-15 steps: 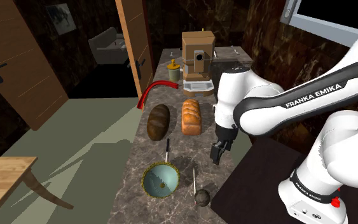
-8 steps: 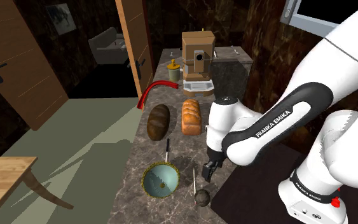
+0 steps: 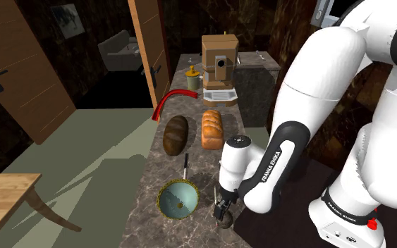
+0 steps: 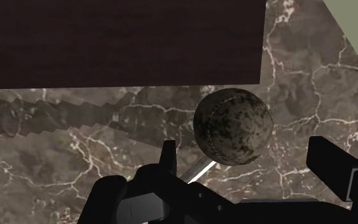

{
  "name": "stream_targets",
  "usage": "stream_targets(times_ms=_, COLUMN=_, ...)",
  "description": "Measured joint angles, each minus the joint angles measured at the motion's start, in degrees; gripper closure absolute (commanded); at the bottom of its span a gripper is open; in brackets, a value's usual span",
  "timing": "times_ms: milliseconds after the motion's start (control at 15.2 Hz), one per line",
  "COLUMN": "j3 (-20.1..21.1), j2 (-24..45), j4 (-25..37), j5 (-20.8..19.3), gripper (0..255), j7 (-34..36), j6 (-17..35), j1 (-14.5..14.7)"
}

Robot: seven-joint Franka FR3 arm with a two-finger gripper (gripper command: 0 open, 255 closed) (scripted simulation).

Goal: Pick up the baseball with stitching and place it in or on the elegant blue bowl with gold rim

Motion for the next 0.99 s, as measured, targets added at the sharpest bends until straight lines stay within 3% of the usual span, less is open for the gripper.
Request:
stream_targets(times_ms=462, j3=-3.41, j2=9.49, j4=2.47, j5=-2.14, gripper=0, j7=0.9, j6=7.21, j1=3.28)
stream_targets(times_ms=858, j3=-3.61, j2=10.39, j4=2.64, j5=-2.23, gripper=0, j7=0.79, j6=7.95, j1=3.41)
stream_targets(times_ms=924, j3=-3.61, j2=10.39, j4=2.64, j5=-2.23, gripper=255, j7=0.79, j6=7.95, j1=3.41)
stream_targets(times_ms=990, j3=-3.44, j2=10.25, j4=2.79, j5=-2.29, gripper=255, j7=0.79, j6=8.02, j1=3.48)
